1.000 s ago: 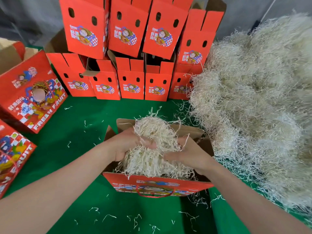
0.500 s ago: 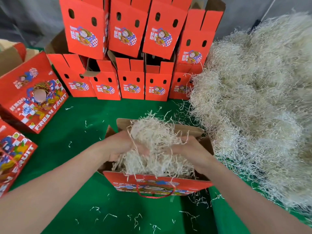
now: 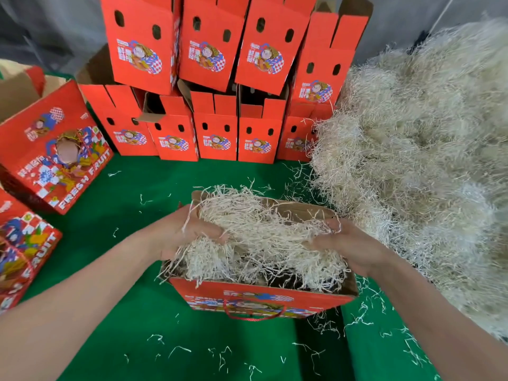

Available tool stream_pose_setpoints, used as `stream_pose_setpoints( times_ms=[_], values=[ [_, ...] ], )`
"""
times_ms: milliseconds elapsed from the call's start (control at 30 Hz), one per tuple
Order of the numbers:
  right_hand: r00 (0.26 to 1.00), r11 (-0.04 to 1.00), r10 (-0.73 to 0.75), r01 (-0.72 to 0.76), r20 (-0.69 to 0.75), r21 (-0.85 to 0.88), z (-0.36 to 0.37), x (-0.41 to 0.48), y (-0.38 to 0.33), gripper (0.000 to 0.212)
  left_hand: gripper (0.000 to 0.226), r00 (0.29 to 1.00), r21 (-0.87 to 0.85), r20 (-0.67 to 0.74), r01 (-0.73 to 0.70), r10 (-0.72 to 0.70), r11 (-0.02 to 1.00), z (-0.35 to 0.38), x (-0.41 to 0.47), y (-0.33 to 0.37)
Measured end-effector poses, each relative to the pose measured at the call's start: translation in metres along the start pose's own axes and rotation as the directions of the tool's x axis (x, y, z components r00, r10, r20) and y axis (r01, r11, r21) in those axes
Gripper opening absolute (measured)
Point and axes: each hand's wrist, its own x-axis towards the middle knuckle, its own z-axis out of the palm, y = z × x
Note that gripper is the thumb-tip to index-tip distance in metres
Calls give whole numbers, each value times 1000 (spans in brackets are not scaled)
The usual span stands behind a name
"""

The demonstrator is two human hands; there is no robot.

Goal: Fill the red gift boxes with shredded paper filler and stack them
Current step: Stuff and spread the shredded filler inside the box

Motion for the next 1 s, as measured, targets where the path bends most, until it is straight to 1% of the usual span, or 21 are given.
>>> stream_pose_setpoints(
  times_ms=[67, 100, 133, 200, 233, 267, 300, 333, 367, 400, 433, 467, 500, 533, 567, 600, 667, 733, 800, 933, 1000],
  values=[
    [999, 999, -38, 38, 4, 12, 2, 1, -1, 91, 129, 995, -13, 92, 35, -33, 999, -3, -1, -4],
    [999, 999, -49, 49, 8, -22, 2, 1, -1, 83, 142, 994, -46, 93, 60, -56, 997, -5, -4, -4],
    [999, 995, -48, 49, 13, -84, 3, 1, -2, 77, 134, 993, -98, 99, 70, -60, 993, -6, -7, -3],
    [1000, 971, -24, 27, 16, -237, 3, 1, -5, 74, 79, 991, -202, 127, 74, -49, 977, -11, -9, -1],
    [1000, 960, -15, 21, 22, -279, 2, 0, -6, 77, 66, 992, -181, 119, 66, -45, 981, -10, -8, -1],
    [999, 962, -10, 22, 48, -272, 2, 1, -7, 85, 60, 994, -122, 96, 57, -45, 991, -8, -6, -3],
    [995, 974, -10, 33, 103, -223, 4, 1, -9, 97, 56, 997, 8, 55, 51, -51, 999, -5, -2, -5],
    [984, 989, -6, 33, 175, -148, 8, 3, -10, 112, 38, 1000, 189, 2, 20, -20, 982, 0, 2, -8],
    [972, 994, 12, 13, 233, -106, 16, 5, -12, 125, 25, 1000, 354, -3, -27, 30, 935, 7, 4, -9],
    [966, 994, 42, -15, 257, -105, 27, 8, -14, 134, 22, 997, 474, 6, -71, 78, 878, 14, 8, -11],
    [964, 991, 74, -43, 256, -126, 37, 12, -15, 138, 31, 993, 546, 28, -115, 119, 830, 22, 12, -11],
    [965, 984, 103, -62, 242, -169, 47, 17, -14, 137, 40, 989, 583, 45, -139, 139, 801, 29, 15, -11],
    [970, 972, 114, -64, 213, -227, 53, 22, -13, 129, 41, 988, 596, 63, -148, 138, 790, 32, 17, -11],
    [978, 955, 104, -47, 182, -294, 55, 27, -11, 112, 33, 989, 594, 84, -148, 122, 791, 33, 17, -9],
    [983, 929, 99, -34, 157, -370, 54, 31, -9, 93, 24, 990, 562, 113, -133, 84, 817, 30, 17, -7],
    [984, 899, 114, -46, 133, -435, 49, 31, -9, 86, 20, 991, 502, 124, -113, 58, 857, 25, 16, -5],
    [984, 862, 153, -89, 88, -499, 37, 30, -7, 91, 19, 998, 348, 58, -32, 12, 937, 11, 13, -5],
    [990, 849, 131, -83, 56, -523, 28, 29, -5, 93, 17, 999, 230, -35, 12, -4, 973, 1, 15, -10],
    [993, 827, 110, -72, 35, -558, 23, 30, -5, 91, 12, 994, 239, -106, 27, -2, 971, 1, 18, -13],
    [991, 759, 132, -100, 2, -643, 12, 28, -7, 82, 28, 967, 289, -253, 48, 28, 956, 1, 23, -12],
    [990, 722, 143, -112, -10, -683, 3, 23, -8, 79, 28, 957, 300, -289, 52, 39, 952, -3, 19, -13]
  ],
)
